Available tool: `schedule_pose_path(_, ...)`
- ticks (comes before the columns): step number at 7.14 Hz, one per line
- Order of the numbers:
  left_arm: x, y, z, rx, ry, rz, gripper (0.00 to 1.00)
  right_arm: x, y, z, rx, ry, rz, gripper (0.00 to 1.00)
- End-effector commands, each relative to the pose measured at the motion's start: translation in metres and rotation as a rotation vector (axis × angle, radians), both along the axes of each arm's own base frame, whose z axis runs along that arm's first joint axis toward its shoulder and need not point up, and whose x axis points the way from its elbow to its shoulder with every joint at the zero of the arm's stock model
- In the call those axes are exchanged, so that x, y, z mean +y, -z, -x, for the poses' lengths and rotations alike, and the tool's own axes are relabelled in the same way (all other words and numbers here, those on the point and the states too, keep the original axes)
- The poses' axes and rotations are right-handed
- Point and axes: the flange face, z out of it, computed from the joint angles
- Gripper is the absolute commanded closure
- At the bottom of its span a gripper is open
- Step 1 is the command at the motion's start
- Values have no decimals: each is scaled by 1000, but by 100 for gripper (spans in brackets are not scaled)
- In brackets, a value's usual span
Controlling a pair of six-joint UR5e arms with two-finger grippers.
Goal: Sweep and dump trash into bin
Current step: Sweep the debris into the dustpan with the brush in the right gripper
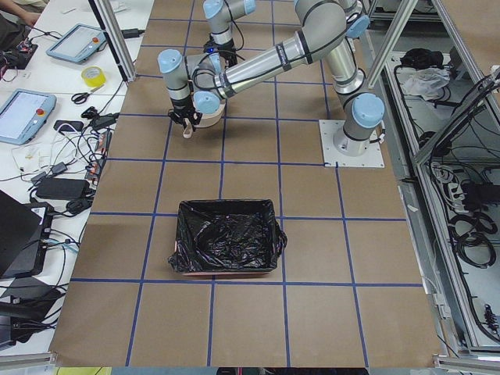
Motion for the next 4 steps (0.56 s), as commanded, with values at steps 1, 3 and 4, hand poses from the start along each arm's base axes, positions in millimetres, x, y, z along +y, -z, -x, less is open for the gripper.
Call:
schedule_pose_path(1, 0, 0, 0, 0, 0, 0, 100, 1, -9, -21, -81, 8, 12, 100)
schedule_pose_path(3, 0, 0, 0, 0, 0, 0, 100, 11, -6, -43, -95, 12, 30, 100)
schedule_pose_path(4, 0, 0, 0, 2, 0, 0, 100, 15, -5, -55, -129, 7, 40, 100)
